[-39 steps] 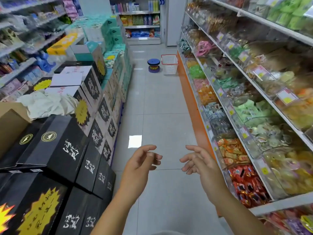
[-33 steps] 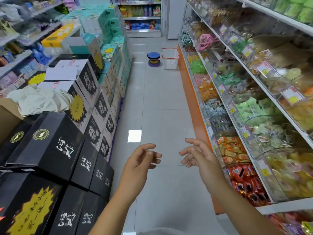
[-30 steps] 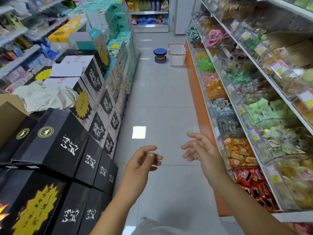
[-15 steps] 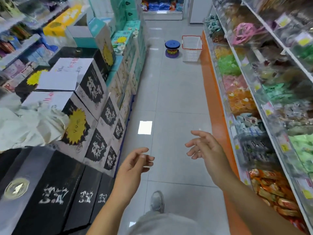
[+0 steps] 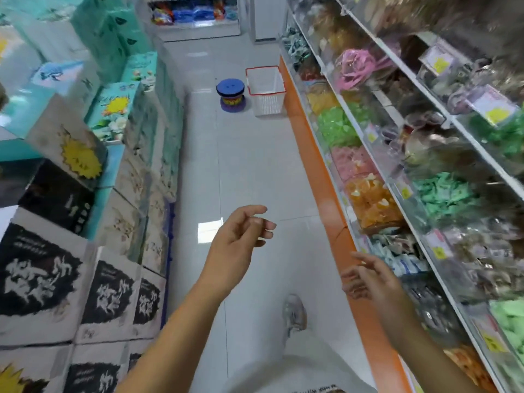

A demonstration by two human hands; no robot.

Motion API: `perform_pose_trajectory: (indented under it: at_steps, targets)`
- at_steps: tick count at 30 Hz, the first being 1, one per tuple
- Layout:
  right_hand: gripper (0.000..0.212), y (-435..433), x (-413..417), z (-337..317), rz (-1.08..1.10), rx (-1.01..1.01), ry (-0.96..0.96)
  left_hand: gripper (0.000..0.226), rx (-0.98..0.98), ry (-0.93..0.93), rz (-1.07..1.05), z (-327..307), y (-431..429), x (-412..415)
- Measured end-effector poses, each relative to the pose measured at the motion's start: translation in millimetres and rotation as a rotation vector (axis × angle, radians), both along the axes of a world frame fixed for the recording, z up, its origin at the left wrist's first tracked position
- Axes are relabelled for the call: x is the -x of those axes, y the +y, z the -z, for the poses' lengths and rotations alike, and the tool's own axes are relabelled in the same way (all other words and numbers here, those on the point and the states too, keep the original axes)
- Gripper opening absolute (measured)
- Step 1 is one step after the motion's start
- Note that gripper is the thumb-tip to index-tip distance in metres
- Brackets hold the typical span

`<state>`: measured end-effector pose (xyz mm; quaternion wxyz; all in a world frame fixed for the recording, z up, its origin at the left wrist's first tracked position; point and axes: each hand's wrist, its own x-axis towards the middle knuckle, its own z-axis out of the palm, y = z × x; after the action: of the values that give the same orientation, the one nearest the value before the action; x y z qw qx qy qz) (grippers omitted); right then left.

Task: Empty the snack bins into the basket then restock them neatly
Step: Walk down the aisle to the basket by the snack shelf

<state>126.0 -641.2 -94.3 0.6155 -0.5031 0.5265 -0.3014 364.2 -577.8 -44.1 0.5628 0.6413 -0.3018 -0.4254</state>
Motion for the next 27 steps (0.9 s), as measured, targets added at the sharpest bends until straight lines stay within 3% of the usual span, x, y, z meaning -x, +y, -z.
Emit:
perform_pose_trajectory:
  at_steps: [5,17,22,25,27]
  targets:
    - [0.027,-133.0,-80.9,-18.2,-0.115,0.027,-0.031,0.023,-0.103,0.036,-0.039,9.4,-89.4,-40.8]
    - [0.032,-384.2,-320.7,-37.7,-0.356,0.144,-0.061,0.019,-0.189,0.087,-0.404,51.2,-226.9,-228.9]
    - [0.030,-470.1,-401.6,-22.8,-0.285,0.069,-0.016,0.013,-0.176,0.056,-0.332,50.4,-340.9,-340.5]
    - [0.028,-522.2,-432.7,-21.0,-0.209,0.026,0.018,0.027,-0.185,0.007,-0.222,30.1,-426.7,-401.8]
    - [0.026,-554.0,-446.7,-20.3,-0.150,-0.005,0.040,0.022,-0.161,-0.019,-0.143,17.2,-487.7,-433.4]
